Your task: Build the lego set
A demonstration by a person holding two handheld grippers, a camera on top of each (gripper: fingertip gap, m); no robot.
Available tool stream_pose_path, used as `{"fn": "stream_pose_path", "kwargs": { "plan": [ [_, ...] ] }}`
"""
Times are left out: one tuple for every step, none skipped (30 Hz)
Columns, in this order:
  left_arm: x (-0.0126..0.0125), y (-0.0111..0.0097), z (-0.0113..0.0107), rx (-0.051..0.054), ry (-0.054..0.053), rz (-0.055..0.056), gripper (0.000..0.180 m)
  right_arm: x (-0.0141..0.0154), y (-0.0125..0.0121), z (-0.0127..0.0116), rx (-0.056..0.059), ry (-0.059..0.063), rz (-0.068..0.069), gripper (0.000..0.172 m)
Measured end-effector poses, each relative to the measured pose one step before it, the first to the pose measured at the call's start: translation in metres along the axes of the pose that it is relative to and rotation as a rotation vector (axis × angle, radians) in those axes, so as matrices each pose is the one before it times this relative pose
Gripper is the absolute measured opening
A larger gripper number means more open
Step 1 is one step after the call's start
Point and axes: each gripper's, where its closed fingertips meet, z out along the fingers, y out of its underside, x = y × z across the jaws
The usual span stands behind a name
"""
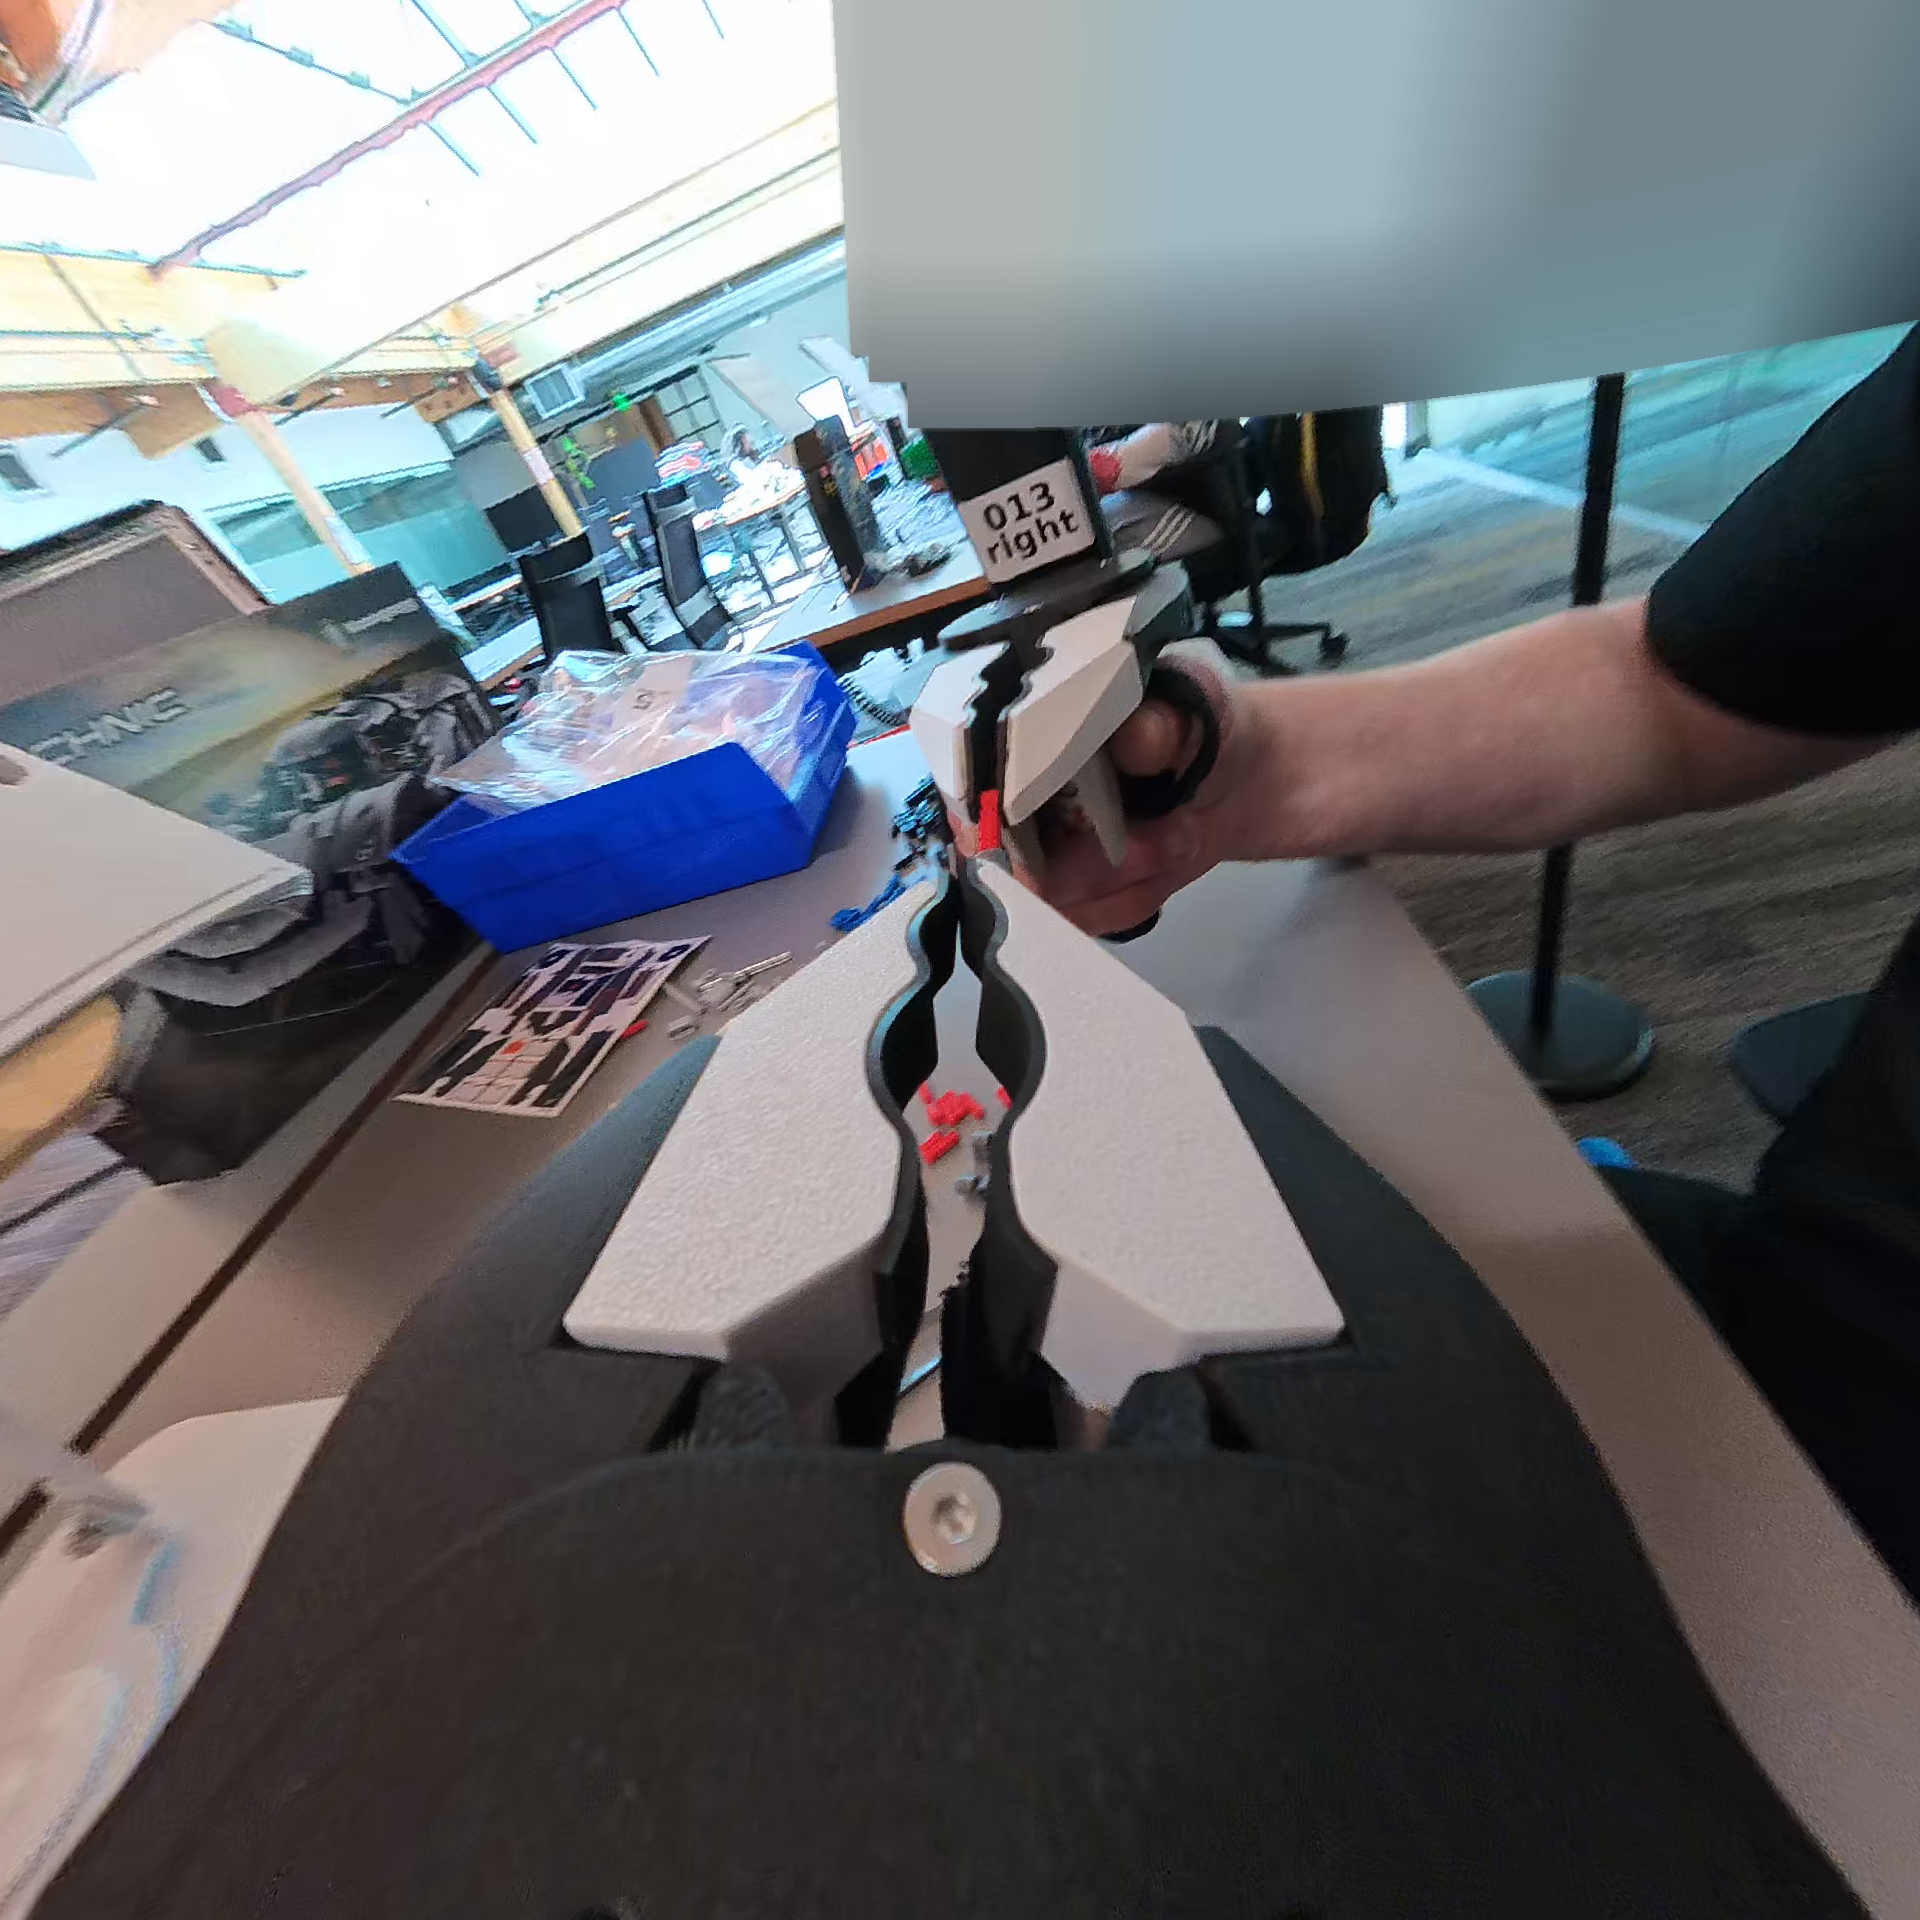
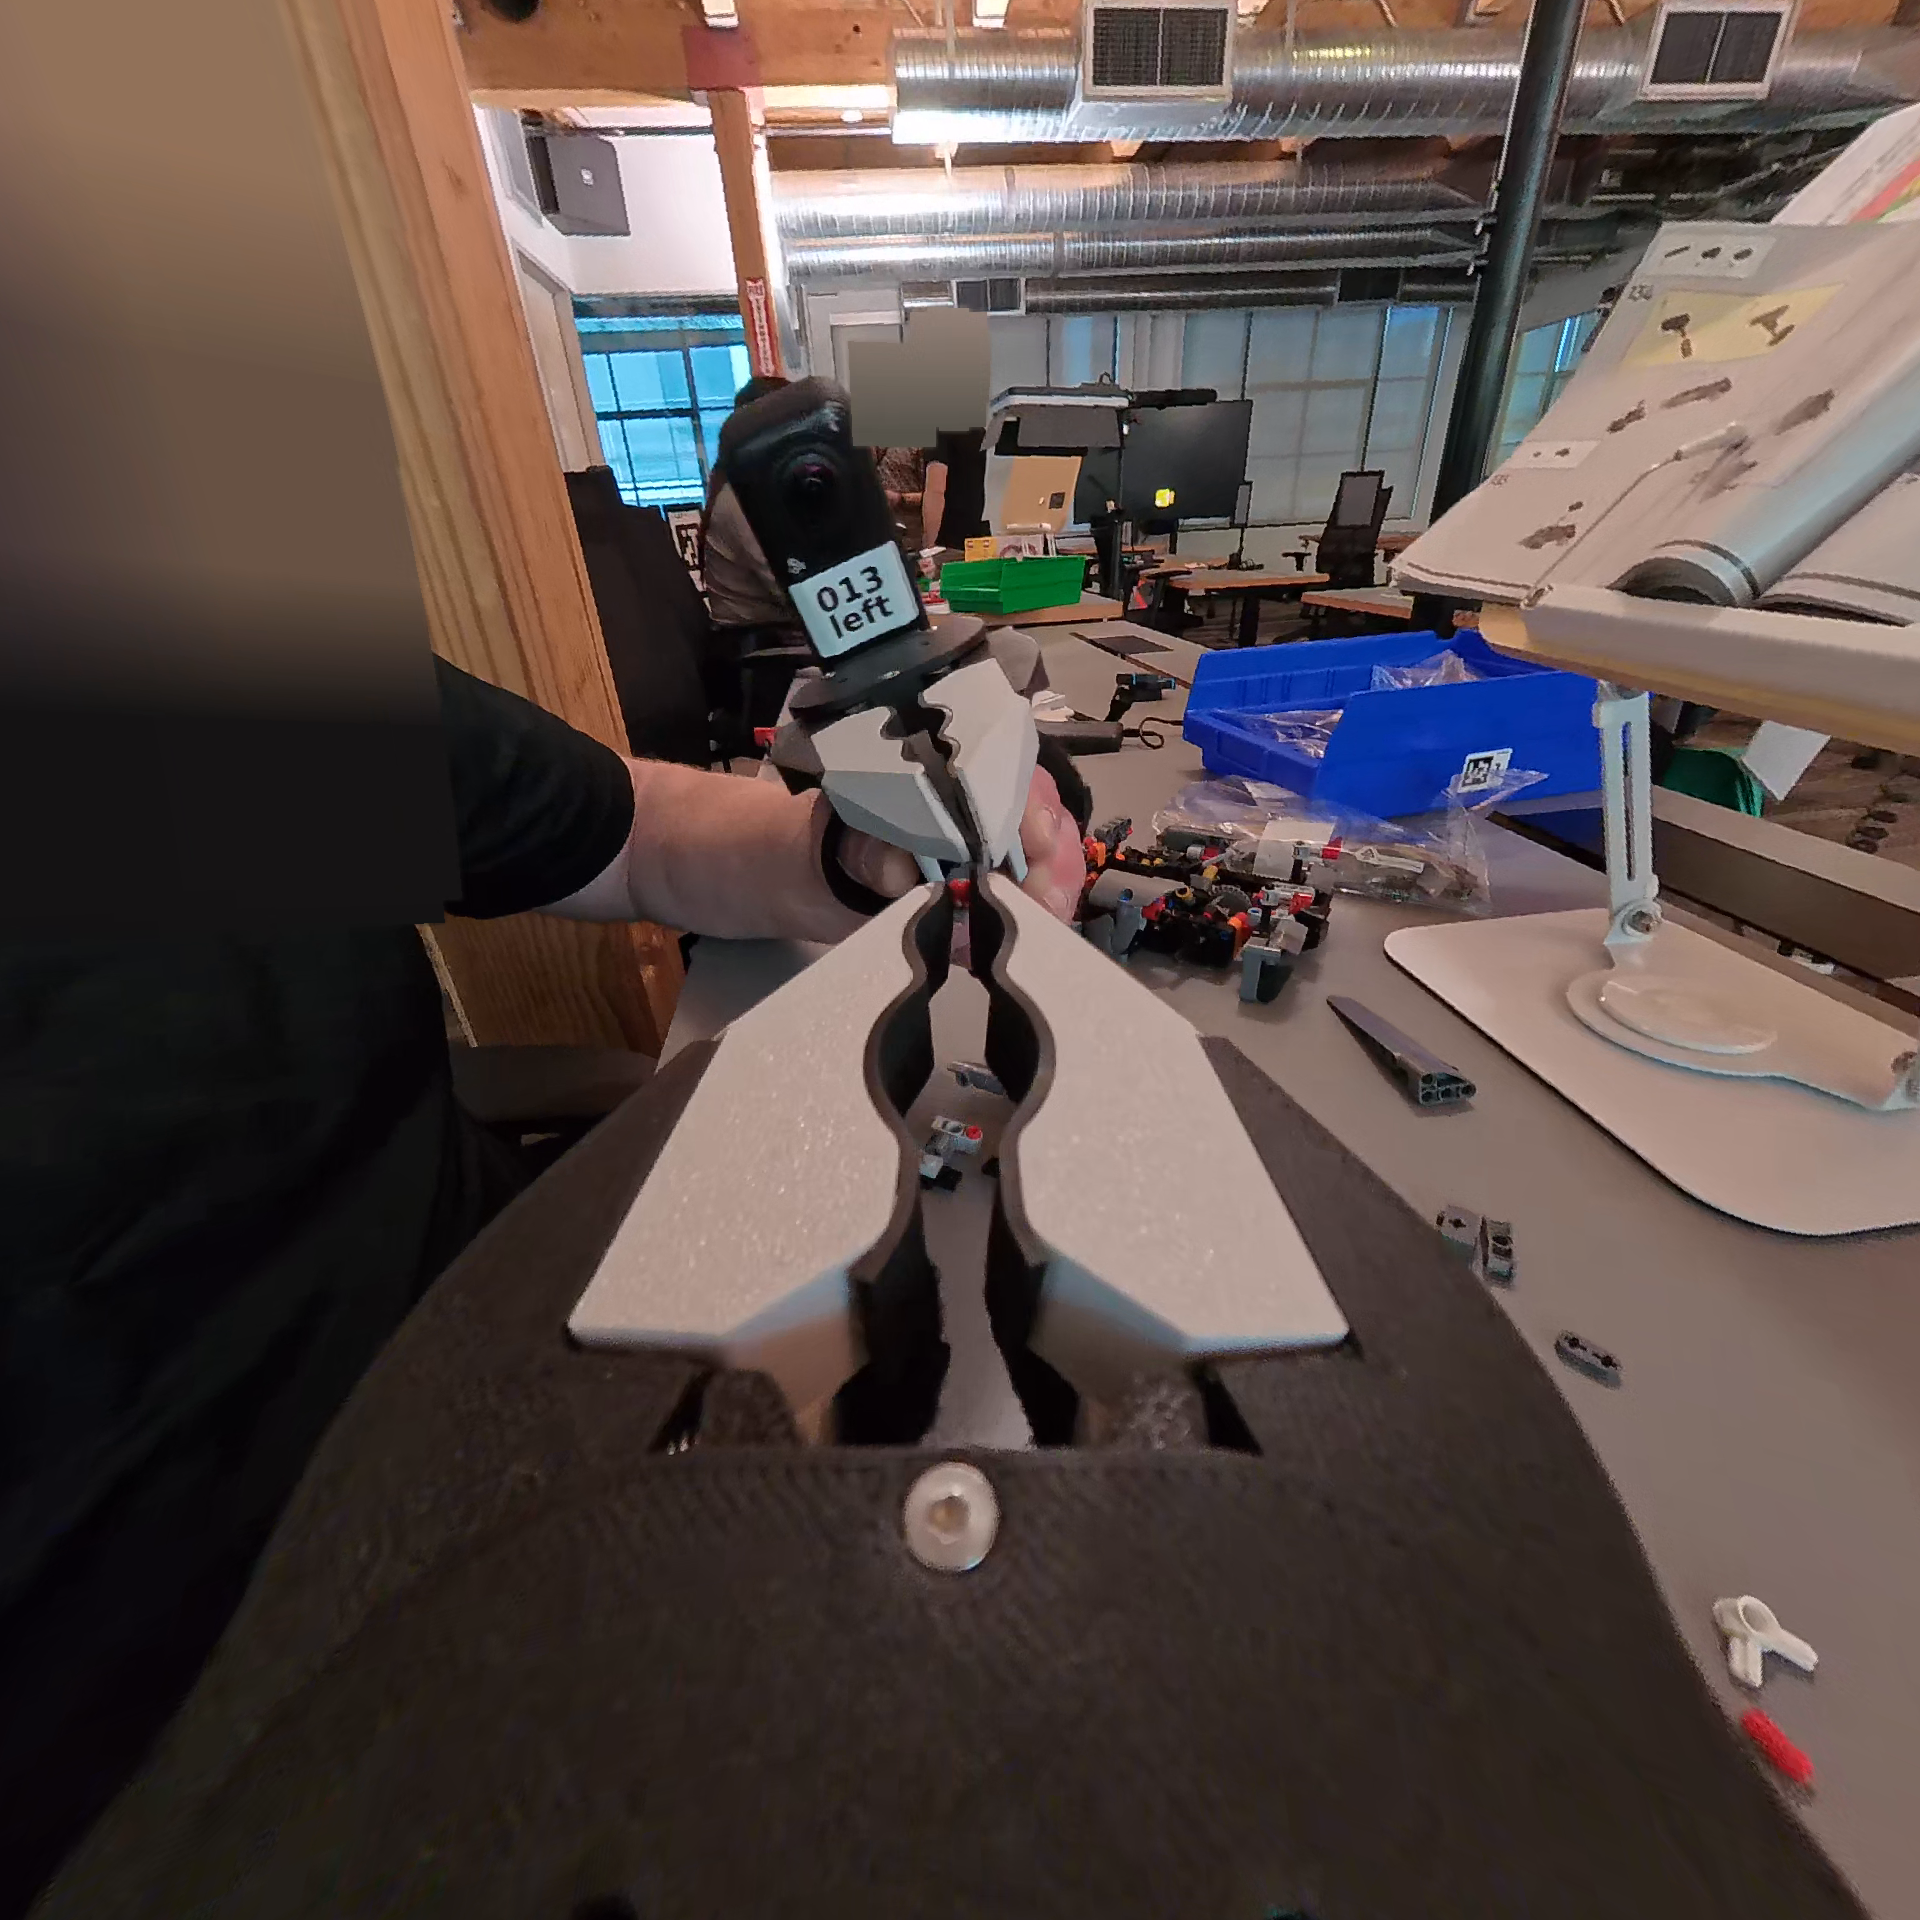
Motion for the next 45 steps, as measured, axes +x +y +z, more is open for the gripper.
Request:
{"fn": "stream_pose_path", "kwargs": {
  "plan": [
    [0.00048, -0.00172, -0.00052, 0.0107, 0.0098, -0.0159, 0.0, -0.00133, -0.00096, 0.0003, 0.0029, -0.0058, -0.0057, 0.0],
    [0.00044, -0.00142, -0.00032, 0.01, 0.0101, -0.0171, 0.0, -0.00222, -0.00112, 0.00032, 0.0042, -0.0094, -0.0076, 0.0],
    [0.00111, -0.00164, -0.00024, 0.0114, 0.0139, -0.0202, 0.0, -0.0018, -0.00097, 0.00046, 0.0025, -0.0053, -0.0108, 0.0],
    [0.00031, -0.00115, -0.00029, 0.0085, 0.008, -0.0166, 0.0, -0.00091, -0.00061, 0.00059, -0.0014, -0.0005, -0.0092, 0.0],
    [0.00046, -0.00064, -0.00026, 0.0062, 0.0072, -0.0096, 0.0, -0.00101, -0.00061, 0.00046, -0.0016, -0.0022, -0.0081, 0.0],
    [0.00072, -0.00066, -0.00019, 0.0063, 0.0104, -0.0141, 0.0, -0.00121, -0.00082, 0.00049, 0.0019, -0.0033, -0.0091, 0.0],
    [0.00052, -0.00117, -0.00035, 0.0105, 0.0101, -0.0184, 0.0, -0.00088, -0.00097, 0.00041, 0.0041, -0.0015, -0.0075, 0.0],
    [0.00029, -0.00102, -0.00019, 0.0083, 0.0072, -0.0132, 0.0, -0.00106, -0.00089, 0.00039, 0.0042, -0.0041, -0.0058, 0.0],
    [0.00098, -0.00079, 0.00023, 0.0061, 0.0083, -0.0093, 0.0, -0.00118, -0.00089, 0.00038, 0.0063, -0.0064, -0.0045, 0.0],
    [0.00042, -0.00122, -0.0001, 0.0089, 0.0033, -0.0096, 0.0, -0.00035, -0.00097, 0.00009, 0.0052, -0.0026, -0.0004, 0.0],
    [-0.00005, -0.00062, -0.00021, 0.0055, 0.0018, -0.0081, 0.0, 0.00007, -0.00041, 0.00015, 0.0022, -0.0007, 0.0006, 0.0],
    [0.00011, -0.00064, -0.0003, 0.0066, 0.0051, -0.0082, 0.0, -0.00035, -0.00055, 0.00027, 0.0039, -0.0025, 0.0014, 0.0],
    [0.00027, -0.00085, -0.00019, 0.0075, 0.0043, -0.0062, 0.0, -0.00034, -0.00098, 0.00037, 0.0076, -0.0036, 0.0045, 0.0],
    [0.00004, -0.0009, -0.00017, 0.0083, 0.0013, -0.0058, 0.0, -0.00025, -0.00084, 0.00035, 0.008, -0.004, 0.0053, 0.0],
    [0.00029, -0.001, -0.0002, 0.0077, 0.0042, -0.0056, 0.0, -0.00044, -0.00067, 0.00044, 0.0063, -0.0053, 0.0057, 0.0],
    [0.00025, -0.001, -0.00027, 0.0072, 0.0022, -0.0031, 0.0, -0.00028, -0.00081, 0.00028, 0.007, -0.0047, 0.0058, 0.0],
    [0.0002, -0.00132, -0.00006, 0.0087, 0.0009, -0.0051, 0.0, -0.00041, -0.00103, 0.00029, 0.0085, -0.0048, 0.0059, 0.0],
    [0.00059, -0.00192, -0.00022, 0.0121, 0.0031, -0.0071, 0.0, -0.00066, -0.00126, 0.00051, 0.0108, -0.0068, 0.007, 0.0],
    [0.00046, -0.00195, -0.00015, 0.0101, 0.0028, -0.0048, 0.0, -0.00064, -0.00152, 0.00064, 0.012, -0.0051, 0.0059, 0.0],
    [-0.00005, -0.00173, -0.00026, 0.0074, -0.0012, 0.0002, 0.0, -0.00061, -0.00136, 0.00071, 0.0111, -0.0039, 0.0038, 0.0],
    [0.00047, -0.00208, -0.00014, 0.0086, 0.0017, -0.0031, 0.0, -0.00068, -0.00144, 0.00063, 0.0102, -0.0034, 0.0, 0.0],
    [0.00016, -0.00175, -0.00009, 0.0078, -0.0006, -0.0057, 0.0, -0.00028, -0.00146, 0.00041, 0.0081, 0.0004, -0.0044, 0.0],
    [-0.00018, -0.0014, -0.00006, 0.0069, -0.0021, -0.0046, 0.0, -0.00007, -0.00116, 0.00046, 0.0055, 0.0026, -0.0041, 0.0],
    [-0.00014, -0.0009, -0.00016, 0.0051, 0.0011, -0.0055, 0.0, 0.00001, -0.0008, 0.00048, 0.0039, 0.0016, -0.0024, 0.0],
    [-0.00029, -0.00038, -0.0002, 0.0031, 0.0018, -0.0057, 0.0, 0.00005, -0.00034, 0.00026, 0.0006, 0.0019, -0.0023, 0.0],
    [-0.00037, 0.00038, -0.00002, -0.0003, -0.0007, -0.0012, 0.0, 0.00055, 0.00023, -0.00008, -0.0016, 0.0043, -0.0034, 0.0],
    [-0.00043, 0.00088, 0.00009, -0.0043, -0.0012, 0.0004, 0.0, 0.00051, 0.00043, -0.00034, -0.0019, 0.0048, -0.0022, 0.0],
    [-0.00022, 0.00071, 0.00034, -0.0023, 0.0005, -0.0004, 0.0, 0.00023, 0.00048, -0.00046, -0.0018, 0.0033, -0.0001, 0.0],
    [0.00001, 0.00054, 0.00048, -0.0012, -0.0002, -0.0007, 0.0, 0.00002, 0.00014, -0.00067, 0.0008, 0.0032, -0.0007, 0.0],
    [0.00016, 0.00029, 0.00069, -0.0005, 0.0016, -0.0051, 0.0, -0.00009, 0.0, -0.00085, 0.0001, 0.0029, -0.0014, 0.0],
    [0.0001, 0.00071, 0.0006, -0.0023, 0.0038, -0.0082, 0.0, 0.00015, 0.00035, -0.00094, -0.0023, 0.0039, -0.0013, 0.0],
    [-0.0008, 0.00052, 0.00019, 0.0003, -0.0033, 0.0, 0.0, 0.00071, 0.00013, -0.00117, -0.0012, 0.007, -0.002, 0.0],
    [-0.00218, 0.00162, 0.00029, -0.007, -0.0111, 0.0008, 0.0, 0.00087, 0.00011, -0.00151, -0.0015, 0.0075, -0.0007, 0.0],
    [-0.00177, 0.00224, 0.00055, -0.0095, -0.0069, -0.0013, 0.0, 0.00116, 0.00039, -0.00246, -0.006, 0.0095, -0.003, 0.0],
    [0.00003, 0.00305, 0.00084, -0.0141, 0.0065, -0.0033, 0.0, 0.00183, 0.00015, -0.00358, -0.0079, 0.0166, -0.0094, 0.0],
    [-0.00153, 0.00451, 0.00129, -0.023, -0.0016, -0.0098, 0.0, 0.00249, 0.00003, -0.00501, -0.0075, 0.0193, -0.0082, 0.0],
    [-0.00284, 0.00749, 0.00219, -0.0403, -0.0077, -0.0133, 0.0, 0.00283, 0.00046, -0.00592, -0.0093, 0.0194, -0.0047, 0.0],
    [-0.00093, 0.00968, 0.0034, -0.0517, 0.003, -0.0053, 0.0, 0.00311, 0.00136, -0.00639, -0.0113, 0.0211, -0.0027, 0.0],
    [0.00032, 0.01087, 0.00463, -0.0576, 0.0055, 0.0026, 0.0, 0.00273, 0.00247, -0.00626, -0.0154, 0.0195, -0.0003, 0.0],
    [0.0006, 0.01617, 0.00676, -0.0963, 0.0065, 0.0013, 0.0, 0.00214, 0.0038, -0.00585, -0.0233, 0.0182, -0.0019, 0.0],
    [0.00311, 0.01813, 0.00826, -0.1137, 0.0215, 0.0073, 0.0, 0.00219, 0.00496, -0.00544, -0.031, 0.0211, -0.0063, 0.0],
    [0.0006, 0.01253, 0.00799, -0.0777, -0.0035, 0.0205, 0.0, 0.00189, 0.00616, -0.00467, -0.0374, 0.0208, -0.007, 0.0],
    [0.00044, 0.01238, 0.00799, -0.0818, -0.0024, 0.013, 0.0, 0.00135, 0.00769, -0.00362, -0.0459, 0.0175, -0.0088, 0.0],
    [0.00542, 0.01198, 0.0082, -0.0842, 0.0358, 0.0018, 0.0, 0.00122, 0.00809, -0.0028, -0.046, 0.0193, -0.0146, 0.0],
    [0.00131, 0.00611, 0.00677, -0.0456, 0.0093, -0.0013, 0.0, 0.00047, 0.0073, -0.002, -0.0392, 0.0144, -0.0119, 0.0]
  ]
}}
